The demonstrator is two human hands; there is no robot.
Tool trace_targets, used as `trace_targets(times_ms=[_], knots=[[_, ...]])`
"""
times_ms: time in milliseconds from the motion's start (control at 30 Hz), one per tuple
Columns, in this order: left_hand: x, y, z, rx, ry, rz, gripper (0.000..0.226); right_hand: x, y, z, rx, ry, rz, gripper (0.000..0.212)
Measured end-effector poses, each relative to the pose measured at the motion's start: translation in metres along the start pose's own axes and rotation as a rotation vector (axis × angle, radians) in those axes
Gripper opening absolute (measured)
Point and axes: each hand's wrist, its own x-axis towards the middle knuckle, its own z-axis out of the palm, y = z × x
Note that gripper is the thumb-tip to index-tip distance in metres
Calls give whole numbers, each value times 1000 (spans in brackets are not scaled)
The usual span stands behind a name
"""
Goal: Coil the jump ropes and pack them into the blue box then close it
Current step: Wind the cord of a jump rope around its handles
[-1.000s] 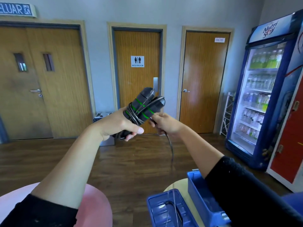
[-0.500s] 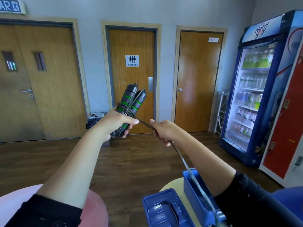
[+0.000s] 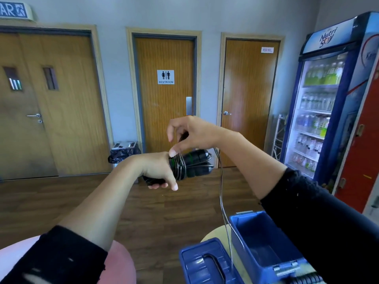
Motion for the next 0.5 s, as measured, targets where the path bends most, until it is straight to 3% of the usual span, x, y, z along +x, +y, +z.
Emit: trace_targets(times_ms=[133, 200, 267, 300, 400, 500], knots=[[-9, -3, 1, -146, -26, 278, 28, 8, 19, -3, 259, -22, 33, 18], [-11, -5, 1, -227, -34, 415, 22, 5, 31, -1, 469, -51, 34, 26], [-13, -4, -1, -295, -13, 494, 16, -1, 42, 7, 591, -123, -55, 24], [-14, -3, -2, -315, 12, 523, 14, -2, 46, 12, 643, -110, -51, 15], [-17, -1, -7, -420, 149, 591, 8, -3, 48, 30, 737, 91, 185, 36], [-11, -6, -10, -550, 255, 554, 43, -4, 53, 47, 734, 120, 250, 41]])
